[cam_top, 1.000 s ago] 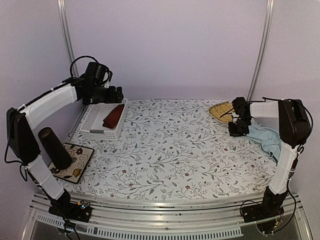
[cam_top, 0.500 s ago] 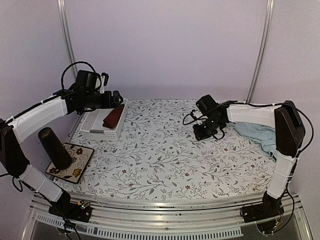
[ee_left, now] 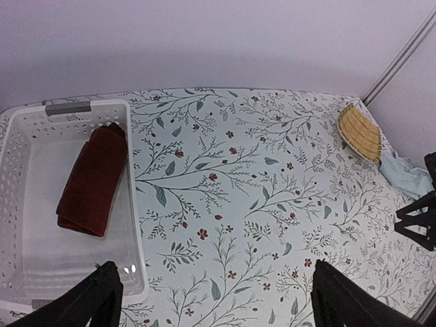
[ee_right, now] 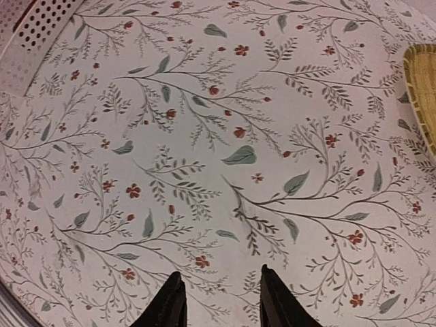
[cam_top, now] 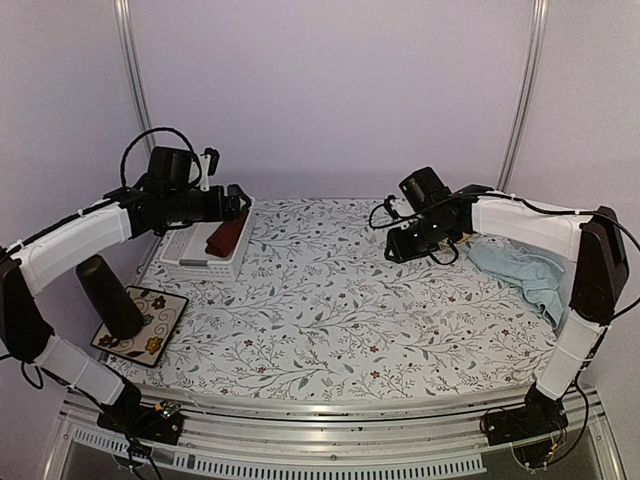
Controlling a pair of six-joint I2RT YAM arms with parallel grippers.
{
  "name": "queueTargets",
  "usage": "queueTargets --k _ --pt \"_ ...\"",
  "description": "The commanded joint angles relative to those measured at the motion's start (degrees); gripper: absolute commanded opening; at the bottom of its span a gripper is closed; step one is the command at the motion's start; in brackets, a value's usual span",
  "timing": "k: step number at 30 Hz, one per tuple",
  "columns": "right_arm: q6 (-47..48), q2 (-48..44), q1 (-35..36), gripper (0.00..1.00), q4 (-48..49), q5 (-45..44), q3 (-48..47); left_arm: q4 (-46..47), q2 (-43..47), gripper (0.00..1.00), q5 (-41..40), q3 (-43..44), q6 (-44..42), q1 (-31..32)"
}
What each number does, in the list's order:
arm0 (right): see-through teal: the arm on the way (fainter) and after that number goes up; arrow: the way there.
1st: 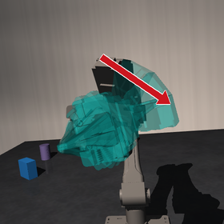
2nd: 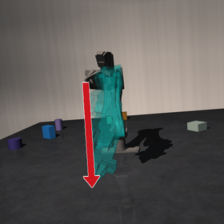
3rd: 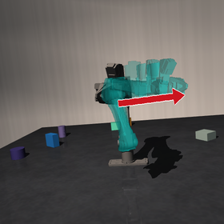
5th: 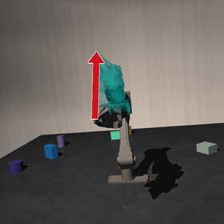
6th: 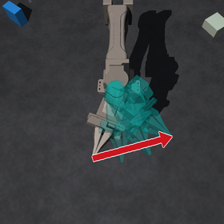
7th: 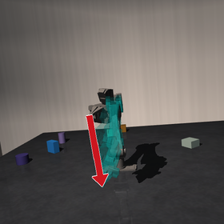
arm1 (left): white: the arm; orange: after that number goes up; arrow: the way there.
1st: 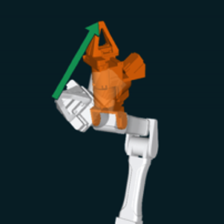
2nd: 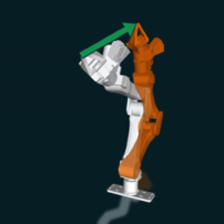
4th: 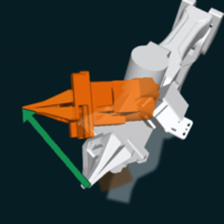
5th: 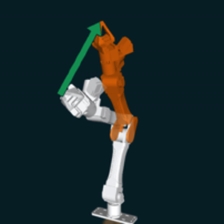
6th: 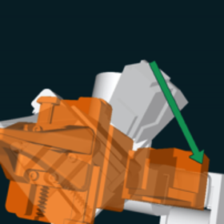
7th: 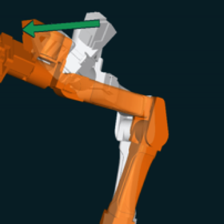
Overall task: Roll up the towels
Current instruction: Move the towel to the center of the board.
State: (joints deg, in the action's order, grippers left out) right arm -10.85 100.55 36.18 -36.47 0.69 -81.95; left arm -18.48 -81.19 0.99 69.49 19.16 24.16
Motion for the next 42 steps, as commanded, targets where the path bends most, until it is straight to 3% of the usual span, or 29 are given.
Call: queueTargets --k 1,3,8,11,21,28,33,40,42 --pt "-3.45 0.34 -7.83 0.45 -3.35 -12.76 2.94 2.44 -0.68 0.97 1.51 -0.11 1.01 1.4" --pt "-3.82 0.09 -10.3 0.55 -2.84 -16.97 3.97 2.47 -1.06 0.97 1.8 -0.06 1.05 1.78" --pt "-3.4 0.9 -17.74 0.58 -2.29 -18.41 4.08 2.63 -1.66 0.97 1.68 -0.52 0.87 2.63" --pt "-3.16 2.25 -21.4 0.67 -2.19 -19.61 3.55 2.75 -1.52 0.97 1.82 -1.05 1.05 2.88" --pt "0.27 11.04 -29.34 0.69 -0.9 -22.12 0.14 3.45 -1.76 0.97 2.49 -2.52 1.97 3.87" --pt "2.42 17.14 -31.1 0.64 -1.03 -23.24 -3.61 3.36 -1.7 0.97 2.37 -3.02 2.21 4.14" --pt "2.75 20.13 -31.18 0.5 -0.95 -23.03 -5.27 3.28 -1.72 0.97 2.47 -3.22 2.46 4.23" --pt "3.28 22.04 -31.2 0.47 -0.8 -21.24 -5.17 2.99 -2.26 0.97 2.17 -2.73 2.21 4.31" --pt "3.23 22.27 -31.15 0.37 -0.57 -20.61 -4.84 2.95 -2.5 0.97 2.15 -2.55 2.12 4.31"
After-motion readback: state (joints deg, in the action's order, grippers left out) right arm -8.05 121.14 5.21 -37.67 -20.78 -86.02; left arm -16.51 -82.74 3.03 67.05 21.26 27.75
